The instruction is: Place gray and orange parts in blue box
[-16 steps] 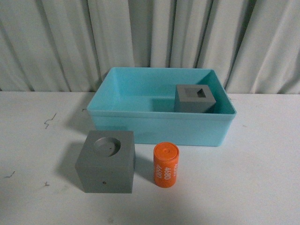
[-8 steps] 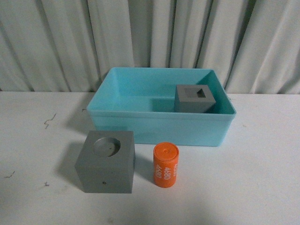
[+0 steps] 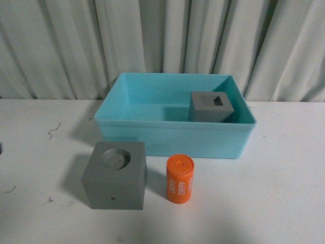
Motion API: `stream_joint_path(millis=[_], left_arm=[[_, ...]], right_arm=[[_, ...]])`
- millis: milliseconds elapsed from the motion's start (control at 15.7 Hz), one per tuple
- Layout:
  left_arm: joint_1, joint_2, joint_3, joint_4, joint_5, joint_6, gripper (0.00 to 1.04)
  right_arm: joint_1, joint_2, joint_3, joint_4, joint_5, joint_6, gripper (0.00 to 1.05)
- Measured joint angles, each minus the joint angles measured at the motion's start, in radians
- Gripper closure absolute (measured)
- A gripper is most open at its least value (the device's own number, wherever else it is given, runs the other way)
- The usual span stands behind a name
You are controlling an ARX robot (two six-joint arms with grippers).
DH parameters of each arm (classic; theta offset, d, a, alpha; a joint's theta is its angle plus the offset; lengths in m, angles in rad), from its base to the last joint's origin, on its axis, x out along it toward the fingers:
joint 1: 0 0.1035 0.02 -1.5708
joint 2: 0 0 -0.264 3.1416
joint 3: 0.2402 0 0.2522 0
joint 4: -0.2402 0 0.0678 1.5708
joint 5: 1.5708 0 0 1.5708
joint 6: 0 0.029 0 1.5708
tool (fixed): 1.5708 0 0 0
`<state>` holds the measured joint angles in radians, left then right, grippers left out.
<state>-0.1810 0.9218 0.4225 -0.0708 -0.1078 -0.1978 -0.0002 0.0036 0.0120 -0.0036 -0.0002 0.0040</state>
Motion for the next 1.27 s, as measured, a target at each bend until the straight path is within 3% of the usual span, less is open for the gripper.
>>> stream_joint_path(millis=[254,445,826,1271], left_arm=[[-0.141,0.267,0.102,0.245,-0.023,0.067,0.07],[-0.178,0.434,0.127,0.376,-0.003,0.137,0.07],[-0.16,0.671,0.188,0.474,0.017,0.24,0.07],[-0.092,0.883,0.296,0.476,0.001,0.31,0.07]], right_arm=[[0.0,0.0,0.0,0.0,0.0,0.0,0.06],[0.0,0.0,0.0,0.0,0.0,0.0,0.06],[0.0,0.0,0.0,0.0,0.0,0.0,0.06],[0.0,0.0,0.0,0.0,0.0,0.0,0.06]])
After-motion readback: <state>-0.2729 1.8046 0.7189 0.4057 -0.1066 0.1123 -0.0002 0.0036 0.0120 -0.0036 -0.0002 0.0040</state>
